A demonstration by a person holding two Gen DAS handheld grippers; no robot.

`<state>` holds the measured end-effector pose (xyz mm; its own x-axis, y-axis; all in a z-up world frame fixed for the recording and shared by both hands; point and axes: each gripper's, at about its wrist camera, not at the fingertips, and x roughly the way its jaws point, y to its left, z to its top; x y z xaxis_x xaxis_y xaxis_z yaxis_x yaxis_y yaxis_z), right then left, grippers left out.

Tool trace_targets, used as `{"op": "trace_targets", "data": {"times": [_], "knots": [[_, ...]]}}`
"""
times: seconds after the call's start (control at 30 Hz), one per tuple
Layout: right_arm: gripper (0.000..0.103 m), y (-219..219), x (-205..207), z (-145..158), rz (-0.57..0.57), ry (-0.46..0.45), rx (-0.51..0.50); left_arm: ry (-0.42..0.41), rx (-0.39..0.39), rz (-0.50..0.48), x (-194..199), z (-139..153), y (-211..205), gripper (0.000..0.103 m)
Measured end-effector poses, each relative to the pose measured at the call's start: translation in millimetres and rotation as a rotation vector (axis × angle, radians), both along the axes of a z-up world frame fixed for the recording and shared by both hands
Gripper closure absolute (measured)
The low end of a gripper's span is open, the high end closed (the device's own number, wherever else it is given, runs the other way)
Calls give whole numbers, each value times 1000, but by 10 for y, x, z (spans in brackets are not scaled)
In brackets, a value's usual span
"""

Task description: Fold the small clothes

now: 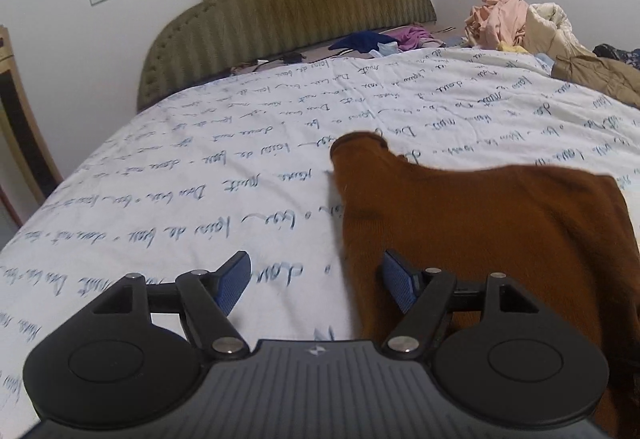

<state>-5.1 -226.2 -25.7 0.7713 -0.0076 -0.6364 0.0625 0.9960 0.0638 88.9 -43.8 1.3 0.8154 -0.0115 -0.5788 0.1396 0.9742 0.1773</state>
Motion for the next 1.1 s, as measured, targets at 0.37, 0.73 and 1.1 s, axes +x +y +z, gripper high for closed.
{"op": "trace_targets", "data": {"times": [0.37,0.73,1.1], "knots": [[0,-2,-136,-89,-92,-74,124,-26,-156,62,-470,-213,264,13],[0,149,-158,-156,-113,-101,26,-35,-270,83,-517,-397,432,0],[0,181,-244,-157,-130,-127,0,-24,-301,99,-527,-414,468,0]]}}
